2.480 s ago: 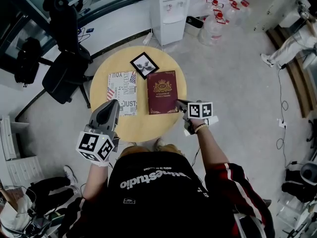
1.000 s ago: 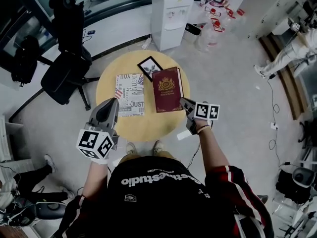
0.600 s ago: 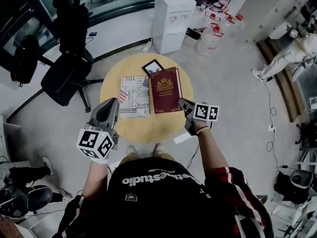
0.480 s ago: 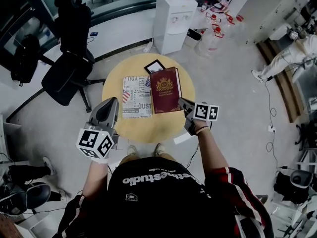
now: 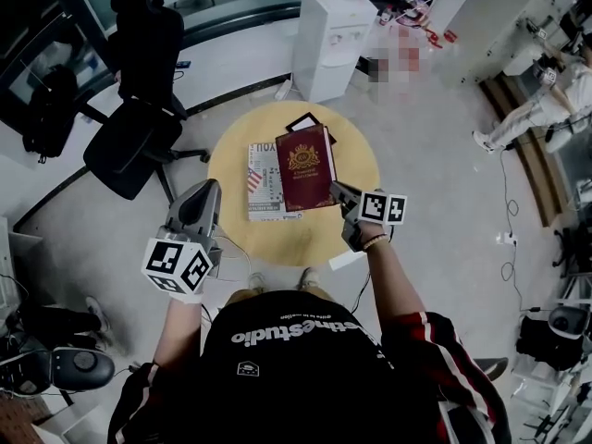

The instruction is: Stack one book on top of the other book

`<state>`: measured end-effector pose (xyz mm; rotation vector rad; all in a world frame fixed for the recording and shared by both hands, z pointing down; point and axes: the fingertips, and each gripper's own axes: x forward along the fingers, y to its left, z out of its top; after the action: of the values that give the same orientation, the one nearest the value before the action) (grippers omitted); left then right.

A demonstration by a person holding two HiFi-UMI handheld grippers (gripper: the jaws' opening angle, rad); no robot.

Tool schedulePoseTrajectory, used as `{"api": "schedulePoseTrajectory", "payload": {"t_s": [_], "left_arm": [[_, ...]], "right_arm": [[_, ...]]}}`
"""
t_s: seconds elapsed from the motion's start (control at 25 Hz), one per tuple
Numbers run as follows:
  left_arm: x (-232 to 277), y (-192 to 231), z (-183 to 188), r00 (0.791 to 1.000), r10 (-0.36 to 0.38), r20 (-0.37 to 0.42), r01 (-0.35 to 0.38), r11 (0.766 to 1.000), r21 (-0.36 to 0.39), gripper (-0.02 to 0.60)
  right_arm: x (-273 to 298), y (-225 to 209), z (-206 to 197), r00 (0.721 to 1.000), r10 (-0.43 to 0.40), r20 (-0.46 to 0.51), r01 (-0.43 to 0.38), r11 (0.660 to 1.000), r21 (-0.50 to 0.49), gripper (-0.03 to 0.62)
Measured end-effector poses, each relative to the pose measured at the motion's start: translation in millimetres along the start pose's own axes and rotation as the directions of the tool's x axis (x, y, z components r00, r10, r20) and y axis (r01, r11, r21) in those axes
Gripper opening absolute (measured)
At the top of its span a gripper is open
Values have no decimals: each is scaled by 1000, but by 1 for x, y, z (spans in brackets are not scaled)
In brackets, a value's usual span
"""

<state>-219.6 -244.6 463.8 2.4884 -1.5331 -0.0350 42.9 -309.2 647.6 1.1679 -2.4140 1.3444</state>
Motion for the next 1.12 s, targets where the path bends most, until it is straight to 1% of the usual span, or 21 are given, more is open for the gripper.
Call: {"api": "schedulePoseTrajectory", "payload": {"t_s": [0.28, 0.48, 0.64, 0.8, 0.92, 1.12], "left_arm": [[-14, 31, 0, 1000, -13, -3, 13, 1000, -2, 17], [-39, 78, -9, 1000, -31, -1, 31, 1000, 0, 17], [-36, 71, -4, 1000, -23, -14, 23, 1000, 5, 17], [-43, 85, -6, 1000, -13, -22, 13, 1000, 6, 17], [-44, 91, -7, 1000, -7, -30, 7, 1000, 5, 17], [-44, 100, -11, 999, -6, -40, 6, 1000, 2, 17]], "right_arm": [[24, 22, -14, 1000, -3, 10, 3, 1000, 26, 29], [65, 46, -41, 1000, -9, 25, 7, 998, 68, 29], [62, 43, -38, 1000, 3, 21, -5, 995, 96, 29], [78, 47, -47, 1000, 6, 8, -7, 993, 118, 29], [84, 42, -50, 1000, 5, 7, -6, 987, 163, 29], [89, 27, -55, 1000, -24, 1, 24, 980, 200, 29]]}}
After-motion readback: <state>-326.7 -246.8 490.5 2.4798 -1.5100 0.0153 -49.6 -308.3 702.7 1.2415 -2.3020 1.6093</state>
